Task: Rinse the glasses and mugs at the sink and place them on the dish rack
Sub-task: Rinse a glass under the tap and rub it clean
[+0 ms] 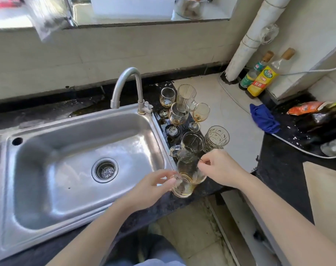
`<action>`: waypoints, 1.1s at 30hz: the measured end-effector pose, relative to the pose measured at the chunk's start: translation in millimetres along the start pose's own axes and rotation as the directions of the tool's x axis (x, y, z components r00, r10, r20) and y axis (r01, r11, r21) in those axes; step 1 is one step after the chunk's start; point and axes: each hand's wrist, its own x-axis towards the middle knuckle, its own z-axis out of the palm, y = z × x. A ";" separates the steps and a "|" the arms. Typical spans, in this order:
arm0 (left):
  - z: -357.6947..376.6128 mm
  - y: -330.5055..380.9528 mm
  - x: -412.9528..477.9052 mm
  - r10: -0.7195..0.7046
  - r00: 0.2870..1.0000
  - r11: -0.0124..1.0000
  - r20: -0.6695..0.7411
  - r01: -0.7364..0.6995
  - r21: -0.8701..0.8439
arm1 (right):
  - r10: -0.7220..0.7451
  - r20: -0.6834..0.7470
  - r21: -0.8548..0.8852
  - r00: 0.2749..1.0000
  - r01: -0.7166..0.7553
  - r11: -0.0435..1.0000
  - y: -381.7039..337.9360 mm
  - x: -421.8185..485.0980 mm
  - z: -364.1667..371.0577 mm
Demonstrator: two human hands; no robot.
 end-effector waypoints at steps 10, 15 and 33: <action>-127.2 -47.8 -18.9 -0.136 0.948 0.957 -0.289 0.051 -0.284 | -0.053 -0.112 0.218 0.992 0.077 0.973 -117.2 104.3 34.9; -152.2 -78.1 -5.2 -0.291 0.866 0.902 -0.406 0.107 -0.418 | 0.043 -0.290 -0.063 0.956 -0.064 0.996 -139.3 182.4 37.2; -148.7 -92.9 23.9 -0.352 0.827 0.838 -0.439 0.069 -0.542 | -0.177 -0.166 -0.710 0.970 0.007 0.705 -134.8 258.7 59.1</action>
